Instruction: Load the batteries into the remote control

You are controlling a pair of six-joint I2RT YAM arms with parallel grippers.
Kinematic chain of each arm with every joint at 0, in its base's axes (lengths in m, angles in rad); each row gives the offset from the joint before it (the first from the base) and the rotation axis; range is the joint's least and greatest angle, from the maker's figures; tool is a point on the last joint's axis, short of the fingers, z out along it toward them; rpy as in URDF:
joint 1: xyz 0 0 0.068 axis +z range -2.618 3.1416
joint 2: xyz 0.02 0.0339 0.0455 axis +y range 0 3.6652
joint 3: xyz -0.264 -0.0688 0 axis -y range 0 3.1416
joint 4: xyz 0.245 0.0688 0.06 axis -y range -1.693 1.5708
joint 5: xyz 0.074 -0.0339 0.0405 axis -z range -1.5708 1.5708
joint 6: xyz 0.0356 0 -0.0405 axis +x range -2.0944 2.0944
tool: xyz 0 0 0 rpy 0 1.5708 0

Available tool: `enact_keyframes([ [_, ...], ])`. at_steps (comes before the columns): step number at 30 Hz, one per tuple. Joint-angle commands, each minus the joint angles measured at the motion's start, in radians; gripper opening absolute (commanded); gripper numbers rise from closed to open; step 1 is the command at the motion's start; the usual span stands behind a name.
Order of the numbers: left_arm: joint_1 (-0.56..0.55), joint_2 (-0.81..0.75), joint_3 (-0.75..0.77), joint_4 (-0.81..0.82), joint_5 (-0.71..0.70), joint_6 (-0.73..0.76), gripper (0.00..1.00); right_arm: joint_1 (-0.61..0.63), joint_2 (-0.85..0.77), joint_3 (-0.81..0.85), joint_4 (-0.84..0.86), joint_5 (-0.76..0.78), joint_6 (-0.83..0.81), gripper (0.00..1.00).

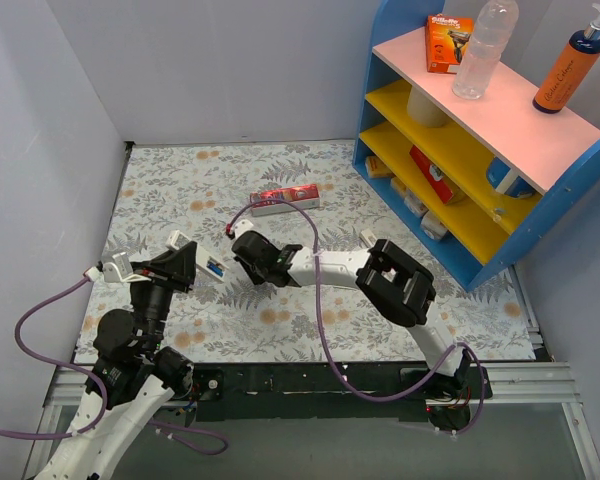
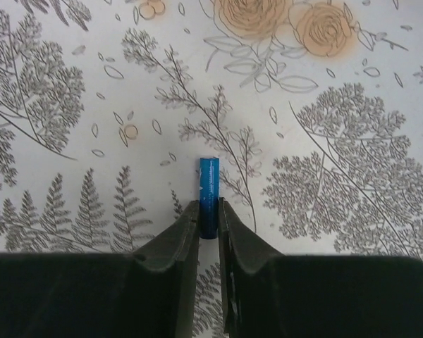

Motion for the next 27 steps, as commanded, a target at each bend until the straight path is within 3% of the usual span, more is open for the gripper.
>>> enact_keyframes([
  [1,0.001,0.01,-0.002,0.018,0.028,-0.011,0.0,0.003,-0.067,-0.103,-0.071,0.043,-0.011,0.2],
  [10,0.001,0.048,-0.04,0.072,0.138,-0.136,0.0,0.003,-0.252,-0.262,-0.073,0.064,-0.039,0.02],
  [15,0.001,0.094,-0.1,0.171,0.236,-0.247,0.0,0.003,-0.473,-0.37,-0.112,0.061,-0.08,0.01],
  [22,0.001,0.197,-0.203,0.372,0.374,-0.413,0.0,0.003,-0.694,-0.347,-0.273,0.086,-0.148,0.01],
  [27,0.001,0.278,-0.252,0.504,0.431,-0.489,0.0,0.003,-0.808,-0.319,-0.355,-0.003,-0.148,0.01],
])
